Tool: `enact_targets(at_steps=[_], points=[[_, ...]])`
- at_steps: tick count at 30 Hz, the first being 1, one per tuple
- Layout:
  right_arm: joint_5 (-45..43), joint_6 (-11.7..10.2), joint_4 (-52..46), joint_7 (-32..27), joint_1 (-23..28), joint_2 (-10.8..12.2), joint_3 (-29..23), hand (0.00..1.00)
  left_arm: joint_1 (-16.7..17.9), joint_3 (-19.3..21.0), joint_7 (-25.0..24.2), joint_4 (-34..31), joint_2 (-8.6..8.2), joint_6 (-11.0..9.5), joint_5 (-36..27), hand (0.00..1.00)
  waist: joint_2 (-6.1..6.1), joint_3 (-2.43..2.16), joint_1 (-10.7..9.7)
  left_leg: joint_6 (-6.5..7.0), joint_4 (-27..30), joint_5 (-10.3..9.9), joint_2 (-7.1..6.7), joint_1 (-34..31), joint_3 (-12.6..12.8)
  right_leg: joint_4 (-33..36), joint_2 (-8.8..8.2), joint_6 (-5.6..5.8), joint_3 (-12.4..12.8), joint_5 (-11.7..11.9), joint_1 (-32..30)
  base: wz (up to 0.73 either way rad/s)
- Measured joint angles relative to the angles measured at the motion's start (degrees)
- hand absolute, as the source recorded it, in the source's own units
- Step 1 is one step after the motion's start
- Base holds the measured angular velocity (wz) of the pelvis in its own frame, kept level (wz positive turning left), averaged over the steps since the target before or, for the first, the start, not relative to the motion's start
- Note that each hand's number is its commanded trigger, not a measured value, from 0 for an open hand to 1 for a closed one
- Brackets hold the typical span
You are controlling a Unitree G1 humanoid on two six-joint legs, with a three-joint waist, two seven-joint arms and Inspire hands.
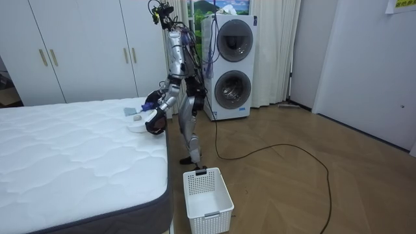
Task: Clean bed
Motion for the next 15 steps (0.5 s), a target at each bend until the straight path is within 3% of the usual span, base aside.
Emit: enact_targets(at_steps=[6, 15], points=[[0.1, 3.0, 2.3, -0.1, -0.4, -0.1, 0.4, 1.00, -0.1, -0.7, -0.7, -0.5, -0.02, 0.1, -0.2, 1.00, -0.22, -0.13, 0.4, 0.00, 0.4, 0.0, 0.09, 0.1, 0.0, -0.2, 0.09, -0.02, -0.2, 0.0, 0.5, 0.02], [0.2, 3.2, 4.5, -0.2, 0.0, 0.6, 1.1, 1.00, -0.6, -2.5, -0.6, -0.4, 0.00, 0.7, -1.7, 1.00, -0.23, -0.13, 0.4, 0.00, 0.4, 0.0, 0.06, 0.0, -0.1, -0.2, -0.05, 0.03, -0.4, 0.0, 0.5, 0.00]])
